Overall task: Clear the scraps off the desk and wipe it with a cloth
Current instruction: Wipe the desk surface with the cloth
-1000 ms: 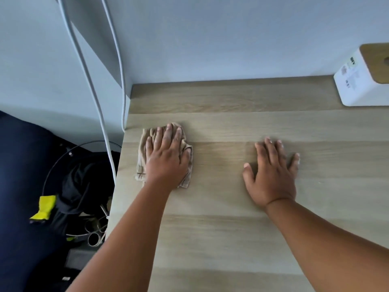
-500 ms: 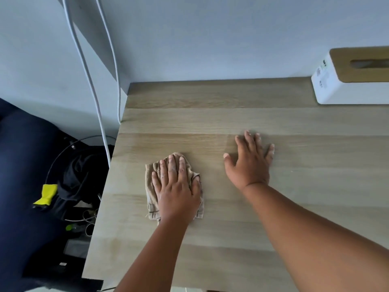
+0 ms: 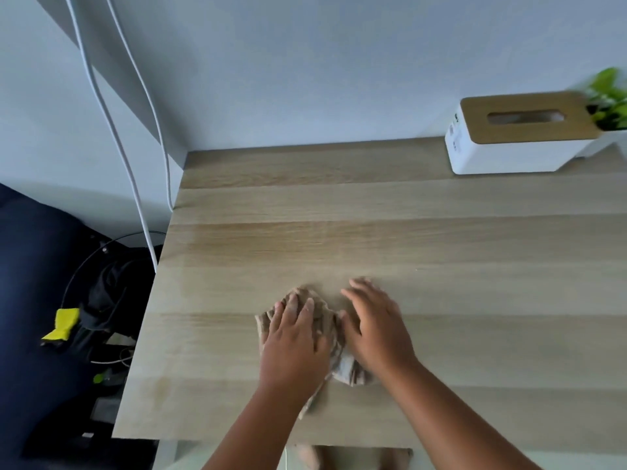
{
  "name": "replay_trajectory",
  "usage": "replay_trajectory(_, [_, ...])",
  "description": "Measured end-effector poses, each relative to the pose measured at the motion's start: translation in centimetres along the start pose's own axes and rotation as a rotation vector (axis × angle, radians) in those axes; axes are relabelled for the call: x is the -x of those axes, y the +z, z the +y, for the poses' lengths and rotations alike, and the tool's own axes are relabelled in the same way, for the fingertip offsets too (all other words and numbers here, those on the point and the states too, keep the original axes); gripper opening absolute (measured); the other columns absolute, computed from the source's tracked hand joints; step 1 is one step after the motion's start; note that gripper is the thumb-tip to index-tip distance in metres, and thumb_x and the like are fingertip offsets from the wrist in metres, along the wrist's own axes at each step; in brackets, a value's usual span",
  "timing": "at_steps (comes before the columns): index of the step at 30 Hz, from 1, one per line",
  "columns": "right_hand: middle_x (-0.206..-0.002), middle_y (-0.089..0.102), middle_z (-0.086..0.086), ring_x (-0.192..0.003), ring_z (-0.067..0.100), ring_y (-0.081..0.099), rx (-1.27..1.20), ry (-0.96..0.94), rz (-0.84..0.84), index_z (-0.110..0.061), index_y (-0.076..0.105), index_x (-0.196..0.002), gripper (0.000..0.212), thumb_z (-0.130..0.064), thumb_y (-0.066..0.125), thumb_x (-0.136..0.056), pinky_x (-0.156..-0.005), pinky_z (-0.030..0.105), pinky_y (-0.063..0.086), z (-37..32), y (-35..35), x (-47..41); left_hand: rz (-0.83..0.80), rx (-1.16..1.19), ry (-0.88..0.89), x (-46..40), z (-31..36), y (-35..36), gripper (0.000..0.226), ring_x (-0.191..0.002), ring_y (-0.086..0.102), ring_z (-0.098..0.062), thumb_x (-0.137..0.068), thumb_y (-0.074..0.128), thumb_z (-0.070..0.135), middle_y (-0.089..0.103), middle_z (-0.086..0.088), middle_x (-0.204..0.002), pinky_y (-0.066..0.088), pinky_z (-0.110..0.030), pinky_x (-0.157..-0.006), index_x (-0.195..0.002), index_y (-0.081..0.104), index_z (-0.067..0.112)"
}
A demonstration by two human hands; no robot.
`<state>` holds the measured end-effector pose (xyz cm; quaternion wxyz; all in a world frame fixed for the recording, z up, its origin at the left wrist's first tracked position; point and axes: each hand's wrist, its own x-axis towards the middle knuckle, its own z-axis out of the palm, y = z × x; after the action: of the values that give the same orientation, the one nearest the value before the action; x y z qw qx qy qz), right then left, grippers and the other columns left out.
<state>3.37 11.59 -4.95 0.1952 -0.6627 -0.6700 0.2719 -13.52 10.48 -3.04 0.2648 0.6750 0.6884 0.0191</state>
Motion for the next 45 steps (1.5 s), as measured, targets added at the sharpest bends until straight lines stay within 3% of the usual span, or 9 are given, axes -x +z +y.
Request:
replay_trajectory(3, [-0.14, 0.062, -0.002, -0.134, 0.018, 0.054, -0.082, -0.063, 0.076, -0.018, 0.066, -0.134, 0.037, -0.021, 0.066, -0.097, -0.113, 0.045, 0.043, -1.1, 0.2, 2.1, 0.057, 0.13, 0.049, 0.8, -1.8, -2.0, 0.055, -0.143, 0.041, -0.017, -0.099, 0.047, 0.032, 0.05, 0.004, -0.152, 0.032, -0.039, -0.12, -0.153, 0.045, 0.022])
replay_trajectory(5, [-0.132, 0.067, -0.002, -0.125, 0.017, 0.059, -0.117, -0.164, 0.179, -0.015, 0.07, -0.125, 0.033, -0.016, 0.069, -0.093, -0.107, 0.046, 0.048, -2.3, 0.7, 2.6, 0.12, 0.145, 0.057, 0.6, -3.9, -3.0, 0.049, -0.136, 0.047, -0.019, -0.099, 0.053, 0.026, 0.057, 0.001, -0.144, 0.038, -0.04, -0.116, -0.147, 0.053, 0.019])
replay_trajectory(9, [-0.143, 0.059, -0.003, -0.132, 0.016, 0.053, -0.017, -0.41, 0.031, -0.021, 0.066, -0.131, 0.038, -0.033, 0.063, -0.096, -0.113, 0.043, 0.044, -5.1, 2.5, 2.3, 0.209, 0.12, -0.019, -1.6, -8.2, -4.3, 0.047, -0.135, 0.045, -0.024, -0.1, 0.059, 0.023, 0.057, -0.004, -0.145, 0.039, -0.043, -0.116, -0.146, 0.054, 0.016])
replay_trajectory(16, [-0.17, 0.024, 0.004, -0.158, 0.025, 0.019, 0.438, -0.449, -0.175, -0.023, 0.033, -0.16, 0.063, -0.055, 0.035, -0.105, -0.124, 0.053, 0.025, -3.9, 6.0, 2.4, 0.225, 0.002, 0.052, -5.5, -8.9, -3.0, 0.053, -0.155, 0.018, -0.021, -0.104, 0.047, 0.039, 0.034, 0.001, -0.165, 0.015, -0.046, -0.128, -0.154, 0.044, 0.022])
replay_trajectory(21, [-0.173, 0.011, 0.003, -0.16, 0.032, 0.004, 0.512, -0.265, -0.084, -0.032, 0.03, -0.16, 0.073, -0.064, 0.041, -0.096, -0.122, 0.068, 0.012, 1.4, 3.5, 2.0, 0.246, -0.086, -0.01, -6.4, -7.0, -0.5, 0.073, -0.16, -0.004, -0.025, -0.098, 0.026, 0.061, 0.01, -0.003, -0.173, -0.008, -0.051, -0.128, -0.161, 0.026, 0.025])
replay_trajectory(25, [-0.173, 0.011, 0.001, -0.16, 0.031, 0.005, 0.602, -0.042, -0.028, -0.033, 0.029, -0.16, 0.083, -0.066, 0.048, -0.086, -0.123, 0.066, 0.011, 8.2, -2.5, 1.3, 0.269, -0.213, -0.039, -6.6, -7.2, 0.7, 0.082, -0.16, -0.005, -0.029, -0.097, 0.016, 0.072, 0.008, -0.005, -0.173, -0.003, -0.057, -0.127, -0.163, 0.019, 0.024])
replay_trajectory(29, [-0.17, 0.021, 0.011, -0.157, 0.039, 0.015, 0.603, 0.317, 0.024, -0.022, 0.036, -0.158, 0.077, -0.056, 0.034, -0.088, -0.122, 0.067, 0.018, 14.2, -9.0, -1.4, 0.256, -0.282, -0.036, -6.8, -7.2, 1.2, 0.087, -0.159, -0.007, -0.031, -0.096, 0.014, 0.076, 0.003, -0.007, -0.173, -0.001, -0.061, -0.126, -0.164, 0.015, 0.022])
replay_trajectory(35, [-0.171, 0.015, 0.014, -0.156, 0.044, 0.009, 0.493, 0.559, 0.159, -0.016, 0.027, -0.16, 0.082, -0.065, 0.018, -0.094, -0.121, 0.07, 0.01, 13.8, -10.0, -9.2, 0.251, -0.273, -0.028, -6.8, -6.8, 0.9, 0.086, -0.159, -0.011, -0.031, -0.096, 0.021, 0.073, 0.002, -0.008, -0.173, -0.001, -0.062, -0.125, -0.164, 0.015, 0.02])
replay_trajectory(45, [-0.17, 0.022, 0.009, -0.159, 0.035, 0.01, 0.516, -0.14, -0.003, -0.017, 0.032, -0.16, 0.068, -0.047, 0.039, -0.1, -0.123, 0.061, 0.015, 1.1, 1.8, -6.6, 0.23, -0.282, -0.036, -6.7, -6.9, 0.5, 0.087, -0.159, -0.013, -0.027, -0.094, 0.021, 0.074, -0.001, -0.004, -0.174, -0.001, -0.06, -0.126, -0.164, 0.015, 0.022])
